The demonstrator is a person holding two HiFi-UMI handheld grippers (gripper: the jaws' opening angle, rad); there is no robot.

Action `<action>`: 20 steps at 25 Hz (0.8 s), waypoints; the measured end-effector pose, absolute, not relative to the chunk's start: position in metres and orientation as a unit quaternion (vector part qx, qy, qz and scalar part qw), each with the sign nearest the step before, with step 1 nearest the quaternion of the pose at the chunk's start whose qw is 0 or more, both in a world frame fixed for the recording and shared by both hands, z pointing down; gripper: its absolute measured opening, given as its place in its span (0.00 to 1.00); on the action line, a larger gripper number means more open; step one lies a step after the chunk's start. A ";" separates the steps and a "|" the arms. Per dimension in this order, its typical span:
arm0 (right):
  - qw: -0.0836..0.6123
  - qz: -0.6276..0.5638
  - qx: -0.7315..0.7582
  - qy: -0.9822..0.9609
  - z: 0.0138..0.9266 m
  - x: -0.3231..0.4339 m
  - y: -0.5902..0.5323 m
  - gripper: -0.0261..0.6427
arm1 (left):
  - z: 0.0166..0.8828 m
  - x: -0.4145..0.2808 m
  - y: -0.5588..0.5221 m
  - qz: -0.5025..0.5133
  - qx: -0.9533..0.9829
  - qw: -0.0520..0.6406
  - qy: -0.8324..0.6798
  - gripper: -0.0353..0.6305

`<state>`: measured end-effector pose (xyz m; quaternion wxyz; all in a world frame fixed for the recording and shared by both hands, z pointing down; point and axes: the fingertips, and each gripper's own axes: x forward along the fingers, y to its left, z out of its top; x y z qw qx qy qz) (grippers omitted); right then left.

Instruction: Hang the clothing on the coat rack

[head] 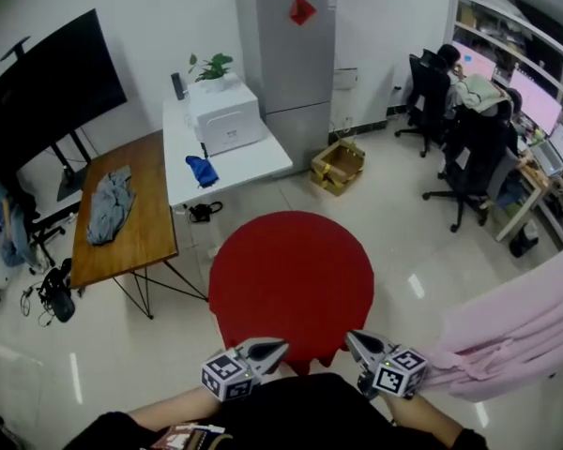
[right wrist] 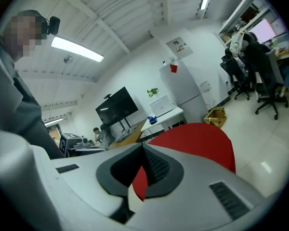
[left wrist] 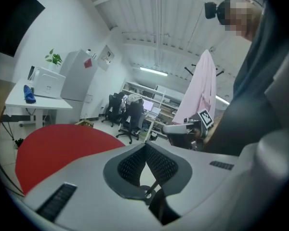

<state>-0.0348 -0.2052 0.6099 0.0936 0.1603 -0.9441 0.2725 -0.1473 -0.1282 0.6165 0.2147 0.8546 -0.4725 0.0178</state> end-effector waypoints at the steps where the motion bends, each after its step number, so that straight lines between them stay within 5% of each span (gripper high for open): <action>1: 0.102 0.272 0.154 -0.944 0.613 -0.044 -0.204 0.04 | 0.620 -0.150 -0.123 0.017 0.851 0.219 -0.477 0.05; 20: 0.161 0.264 0.129 -0.942 0.631 -0.061 -0.177 0.04 | 0.636 -0.153 -0.118 0.013 0.853 0.245 -0.460 0.05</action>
